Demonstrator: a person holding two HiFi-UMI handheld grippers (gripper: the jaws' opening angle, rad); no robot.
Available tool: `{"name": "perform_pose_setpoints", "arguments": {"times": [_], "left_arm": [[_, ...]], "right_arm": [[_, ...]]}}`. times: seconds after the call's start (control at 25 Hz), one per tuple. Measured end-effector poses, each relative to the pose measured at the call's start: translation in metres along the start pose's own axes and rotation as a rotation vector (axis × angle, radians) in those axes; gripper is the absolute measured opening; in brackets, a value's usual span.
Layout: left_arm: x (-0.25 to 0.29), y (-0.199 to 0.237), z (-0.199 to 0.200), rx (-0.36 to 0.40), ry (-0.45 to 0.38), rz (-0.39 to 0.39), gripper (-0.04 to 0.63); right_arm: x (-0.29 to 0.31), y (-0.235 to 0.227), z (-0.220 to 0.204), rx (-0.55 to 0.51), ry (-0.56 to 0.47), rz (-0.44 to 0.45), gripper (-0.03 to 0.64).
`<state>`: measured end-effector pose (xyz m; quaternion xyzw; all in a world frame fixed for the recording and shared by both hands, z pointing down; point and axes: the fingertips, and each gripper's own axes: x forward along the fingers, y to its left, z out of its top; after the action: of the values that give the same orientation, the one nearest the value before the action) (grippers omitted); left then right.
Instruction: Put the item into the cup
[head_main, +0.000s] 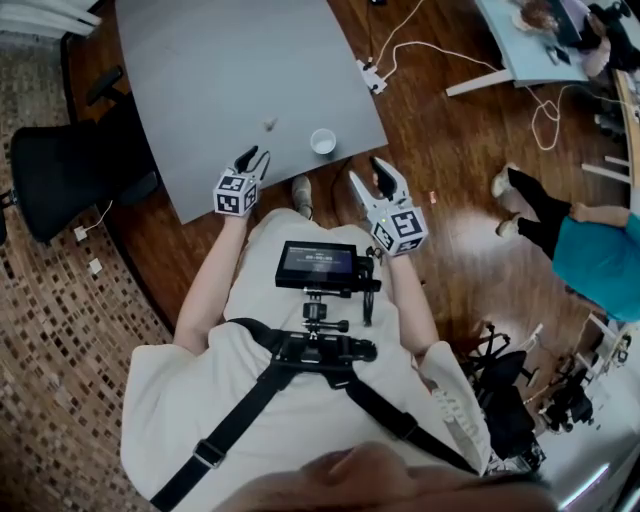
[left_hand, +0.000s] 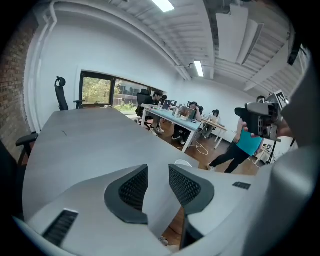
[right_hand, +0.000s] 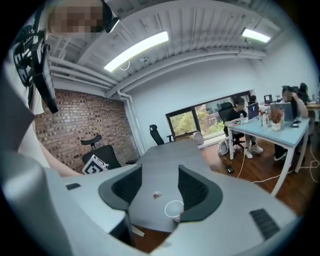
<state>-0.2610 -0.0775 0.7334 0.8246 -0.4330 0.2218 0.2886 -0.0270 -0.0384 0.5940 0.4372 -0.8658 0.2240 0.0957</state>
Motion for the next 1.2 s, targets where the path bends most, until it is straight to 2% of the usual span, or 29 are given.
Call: {"name": "perform_pose_setpoints", "arguments": {"times": [0.2, 0.48, 0.68, 0.96, 1.2], "left_arm": [[0.025, 0.025, -0.006, 0.043, 0.056, -0.021, 0.133], [0.057, 0.041, -0.019, 0.063, 0.140, -0.037, 0.133], [0.113, 0.043, -0.021, 0.118, 0.207, -0.023, 0.133], [0.158, 0.045, -0.041, 0.140, 0.305, 0.040, 0.133], [0.148, 0.075, -0.071, 0.109, 0.397, 0.116, 0.133]], "right_arm": [[0.026, 0.001, 0.005, -0.004, 0.003, -0.024, 0.239], [0.042, -0.006, 0.006, 0.008, 0.025, -0.045, 0.239], [0.060, -0.045, 0.018, 0.002, 0.018, -0.026, 0.239], [0.064, -0.088, 0.016, 0.030, 0.047, -0.002, 0.239], [0.070, -0.084, 0.023, 0.012, 0.078, 0.019, 0.239]]}}
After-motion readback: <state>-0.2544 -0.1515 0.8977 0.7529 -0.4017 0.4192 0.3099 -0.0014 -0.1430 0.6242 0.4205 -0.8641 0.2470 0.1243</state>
